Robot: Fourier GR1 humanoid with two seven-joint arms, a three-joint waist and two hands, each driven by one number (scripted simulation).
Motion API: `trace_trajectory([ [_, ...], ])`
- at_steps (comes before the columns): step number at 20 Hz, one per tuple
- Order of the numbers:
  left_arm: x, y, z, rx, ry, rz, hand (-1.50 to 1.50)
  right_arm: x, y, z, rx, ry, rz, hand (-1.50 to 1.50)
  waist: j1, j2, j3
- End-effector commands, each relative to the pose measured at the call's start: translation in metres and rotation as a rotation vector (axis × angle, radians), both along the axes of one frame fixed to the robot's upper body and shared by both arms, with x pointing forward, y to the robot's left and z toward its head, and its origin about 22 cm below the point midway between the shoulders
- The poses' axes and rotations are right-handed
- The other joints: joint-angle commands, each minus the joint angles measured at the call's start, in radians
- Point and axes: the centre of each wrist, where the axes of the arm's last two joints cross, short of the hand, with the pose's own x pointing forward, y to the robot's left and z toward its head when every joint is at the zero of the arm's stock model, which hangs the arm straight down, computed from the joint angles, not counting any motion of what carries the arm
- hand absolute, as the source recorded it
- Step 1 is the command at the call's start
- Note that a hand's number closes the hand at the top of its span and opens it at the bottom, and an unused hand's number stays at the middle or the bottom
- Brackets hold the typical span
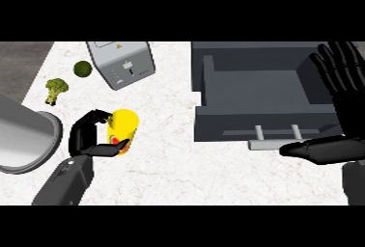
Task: Pick up the cup, place it into the drawer and close the drawer
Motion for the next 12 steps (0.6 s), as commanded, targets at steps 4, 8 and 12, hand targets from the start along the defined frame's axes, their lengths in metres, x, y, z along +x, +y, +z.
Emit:
trace_trajectory([
  [4,0.041,-0.043,0.040,-0.043,-0.155,-0.141,1.50,-0.009,-0.025,0.000,-0.025,0.013,-0.032,-1.50,0.018,-0.012,0.003],
  [8,0.065,-0.085,0.073,-0.037,-0.215,-0.166,1.50,-0.008,-0.007,-0.006,-0.039,0.025,-0.014,-1.50,0.019,-0.011,0.002],
  [12,0.094,-0.117,0.135,0.002,-0.220,-0.264,1.50,0.006,-0.002,-0.002,-0.007,0.010,-0.030,-1.50,0.027,-0.013,0.003],
])
